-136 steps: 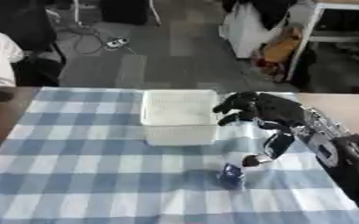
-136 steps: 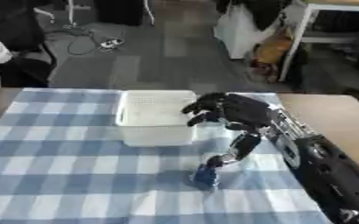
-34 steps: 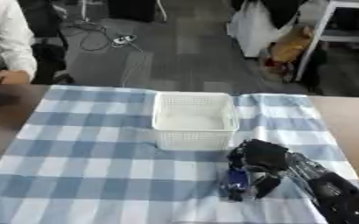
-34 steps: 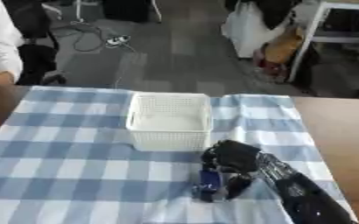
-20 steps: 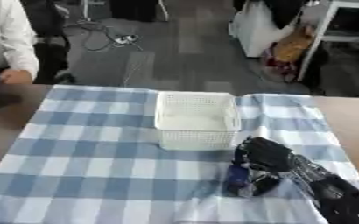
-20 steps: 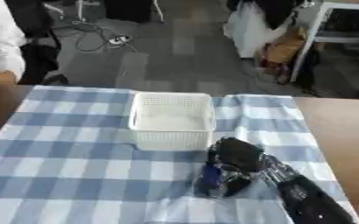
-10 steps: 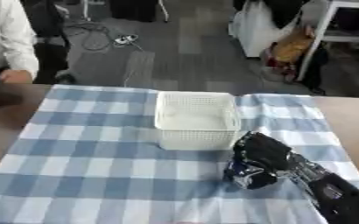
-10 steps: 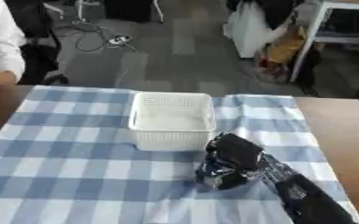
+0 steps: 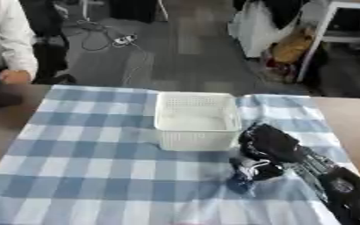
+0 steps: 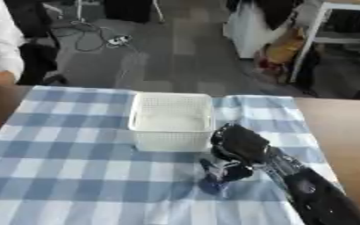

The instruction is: Pick up objects on the table and place them in the box.

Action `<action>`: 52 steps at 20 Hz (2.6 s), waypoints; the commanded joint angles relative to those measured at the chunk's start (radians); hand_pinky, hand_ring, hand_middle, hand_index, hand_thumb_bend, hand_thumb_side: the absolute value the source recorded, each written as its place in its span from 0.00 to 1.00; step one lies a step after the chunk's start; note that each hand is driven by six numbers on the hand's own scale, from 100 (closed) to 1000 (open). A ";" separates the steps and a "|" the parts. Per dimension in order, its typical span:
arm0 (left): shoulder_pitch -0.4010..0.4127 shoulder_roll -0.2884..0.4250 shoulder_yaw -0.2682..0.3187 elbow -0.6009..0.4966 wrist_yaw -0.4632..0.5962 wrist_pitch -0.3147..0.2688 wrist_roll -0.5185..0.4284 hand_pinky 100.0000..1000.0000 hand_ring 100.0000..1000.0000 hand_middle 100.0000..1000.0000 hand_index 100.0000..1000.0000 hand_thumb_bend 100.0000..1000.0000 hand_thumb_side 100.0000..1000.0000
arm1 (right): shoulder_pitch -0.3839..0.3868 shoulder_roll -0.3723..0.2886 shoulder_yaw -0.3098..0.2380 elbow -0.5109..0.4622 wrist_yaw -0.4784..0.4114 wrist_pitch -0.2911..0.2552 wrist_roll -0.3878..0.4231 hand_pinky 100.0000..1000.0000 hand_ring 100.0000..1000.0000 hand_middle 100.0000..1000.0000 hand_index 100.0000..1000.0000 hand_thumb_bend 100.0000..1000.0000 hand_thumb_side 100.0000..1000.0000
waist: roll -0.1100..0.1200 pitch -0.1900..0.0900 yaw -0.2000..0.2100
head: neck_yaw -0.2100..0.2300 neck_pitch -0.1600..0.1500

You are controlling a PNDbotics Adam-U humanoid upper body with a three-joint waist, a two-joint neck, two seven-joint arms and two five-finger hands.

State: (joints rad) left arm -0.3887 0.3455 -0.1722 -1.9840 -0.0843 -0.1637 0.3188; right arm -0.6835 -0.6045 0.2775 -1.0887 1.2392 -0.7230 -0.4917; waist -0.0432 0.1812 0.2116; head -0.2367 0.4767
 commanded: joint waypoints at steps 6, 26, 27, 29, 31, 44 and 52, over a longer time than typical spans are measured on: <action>-0.007 0.010 -0.002 -0.016 0.000 -0.002 -0.005 0.68 0.54 0.93 0.70 0.00 0.77 | 0.000 -0.044 0.023 -0.056 -0.084 -0.184 -0.054 0.33 0.44 0.54 0.58 0.27 1.00 | 0.002 -0.022 0.001 | 0.009 -0.006; -0.037 -0.005 -0.005 -0.016 0.003 -0.007 -0.008 0.68 0.54 0.93 0.69 0.00 0.77 | -0.001 0.041 -0.046 0.098 0.142 -0.184 0.105 0.20 0.40 0.58 0.67 0.59 0.95 | 0.005 0.012 0.021 | 0.003 -0.035; -0.040 -0.007 -0.005 -0.016 0.004 -0.008 -0.008 0.68 0.54 0.93 0.69 0.00 0.77 | -0.002 0.044 -0.051 0.107 0.148 -0.184 0.085 0.20 0.40 0.58 0.67 0.59 0.95 | 0.005 0.017 0.024 | -0.001 -0.044; -0.050 -0.013 -0.006 -0.016 0.005 -0.009 -0.008 0.68 0.54 0.93 0.69 0.00 0.77 | -0.006 0.046 -0.058 0.124 0.154 -0.184 0.040 0.07 0.32 0.53 0.63 0.57 0.92 | 0.006 0.030 0.031 | -0.013 -0.068; -0.060 -0.019 -0.006 -0.016 0.006 -0.010 -0.008 0.68 0.54 0.93 0.69 0.00 0.77 | -0.011 0.046 -0.068 0.143 0.158 -0.184 -0.001 0.00 0.24 0.46 0.57 0.53 0.86 | 0.008 0.044 0.038 | -0.024 -0.090; -0.075 -0.029 -0.007 -0.016 0.006 -0.011 -0.005 0.68 0.54 0.93 0.69 0.00 0.77 | -0.009 0.045 -0.043 0.137 0.071 -0.184 -0.251 0.00 0.00 0.00 0.03 0.22 0.59 | 0.010 0.076 0.054 | -0.043 -0.123; -0.051 -0.006 -0.005 -0.016 0.001 -0.007 -0.007 0.68 0.53 0.93 0.69 0.00 0.77 | -0.004 -0.029 0.062 -0.023 -0.150 -0.184 -0.057 0.00 0.00 0.00 0.01 0.12 0.54 | 0.003 0.042 0.026 | -0.023 -0.106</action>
State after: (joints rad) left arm -0.4328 0.3178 -0.1807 -1.9838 -0.0825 -0.1727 0.3113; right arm -0.6797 -0.5928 0.3305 -1.0701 1.1326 -0.7756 -0.4577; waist -0.0407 0.2470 0.2377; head -0.2671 0.3659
